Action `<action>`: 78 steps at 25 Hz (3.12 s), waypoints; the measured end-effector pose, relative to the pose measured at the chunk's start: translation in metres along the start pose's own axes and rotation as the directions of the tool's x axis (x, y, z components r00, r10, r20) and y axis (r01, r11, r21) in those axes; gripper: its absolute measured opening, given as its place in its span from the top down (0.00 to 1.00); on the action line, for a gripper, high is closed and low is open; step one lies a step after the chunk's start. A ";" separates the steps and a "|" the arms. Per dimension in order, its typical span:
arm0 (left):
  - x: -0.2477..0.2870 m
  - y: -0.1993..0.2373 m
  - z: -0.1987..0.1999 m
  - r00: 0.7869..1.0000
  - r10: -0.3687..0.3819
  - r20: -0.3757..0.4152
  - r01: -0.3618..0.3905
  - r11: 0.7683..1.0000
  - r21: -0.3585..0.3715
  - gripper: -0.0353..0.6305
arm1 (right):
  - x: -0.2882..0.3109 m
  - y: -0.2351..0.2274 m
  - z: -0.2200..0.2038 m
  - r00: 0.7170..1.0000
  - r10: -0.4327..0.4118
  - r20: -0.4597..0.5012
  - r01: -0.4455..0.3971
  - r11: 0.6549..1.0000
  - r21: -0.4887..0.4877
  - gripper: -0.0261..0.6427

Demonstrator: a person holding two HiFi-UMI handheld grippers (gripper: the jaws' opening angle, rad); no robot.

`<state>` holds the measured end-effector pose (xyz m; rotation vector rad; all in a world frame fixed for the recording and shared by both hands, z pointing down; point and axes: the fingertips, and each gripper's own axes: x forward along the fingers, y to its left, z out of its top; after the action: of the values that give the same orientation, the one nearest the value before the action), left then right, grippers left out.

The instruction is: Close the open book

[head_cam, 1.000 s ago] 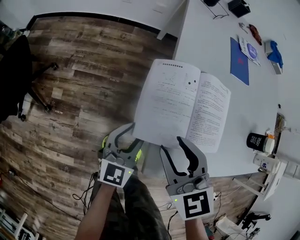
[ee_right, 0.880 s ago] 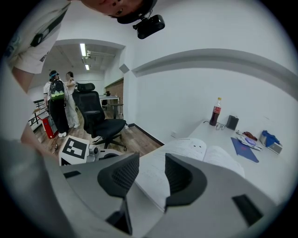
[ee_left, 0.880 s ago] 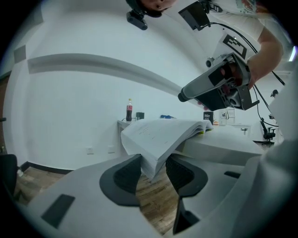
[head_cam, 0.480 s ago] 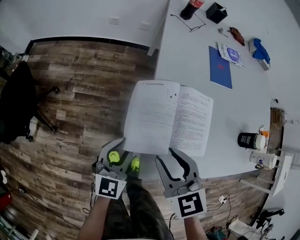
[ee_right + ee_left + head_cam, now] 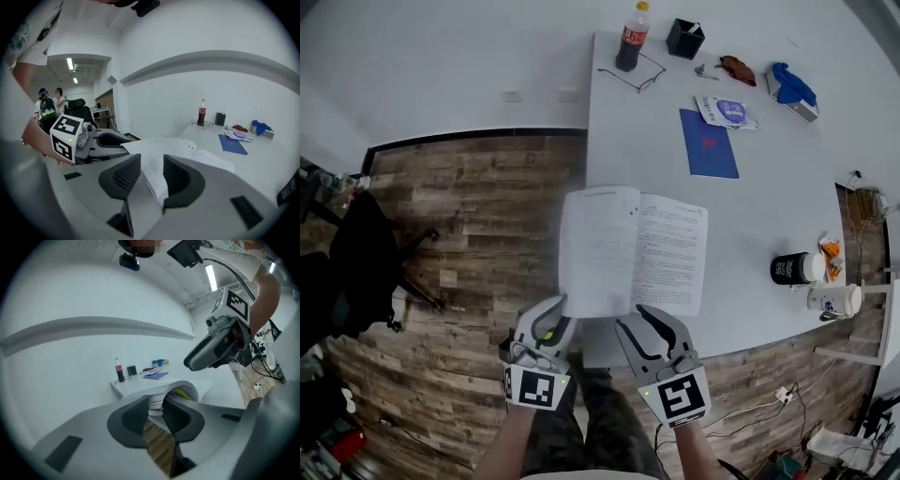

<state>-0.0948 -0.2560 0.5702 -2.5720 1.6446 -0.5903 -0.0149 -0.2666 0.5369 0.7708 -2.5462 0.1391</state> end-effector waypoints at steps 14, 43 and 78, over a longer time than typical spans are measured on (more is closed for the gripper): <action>0.017 -0.039 0.053 0.997 -0.075 -0.030 0.076 0.997 0.031 0.81 | -0.045 -0.033 -0.005 0.998 -0.060 0.011 0.056 0.978 0.203 0.73; 0.074 -0.118 0.093 0.956 -0.287 -0.067 0.294 0.943 0.156 0.81 | -0.089 -0.084 -0.010 0.990 -0.143 0.012 0.136 0.961 0.240 0.73; 0.080 -0.139 0.097 0.968 -0.220 -0.122 0.243 0.943 0.227 0.76 | -0.107 -0.083 -0.028 0.994 -0.104 0.027 0.092 0.955 0.284 0.73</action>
<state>0.0870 -0.2820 0.5353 -2.6065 1.2086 -0.8790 0.1197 -0.2770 0.5082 1.0150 -2.5519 0.4667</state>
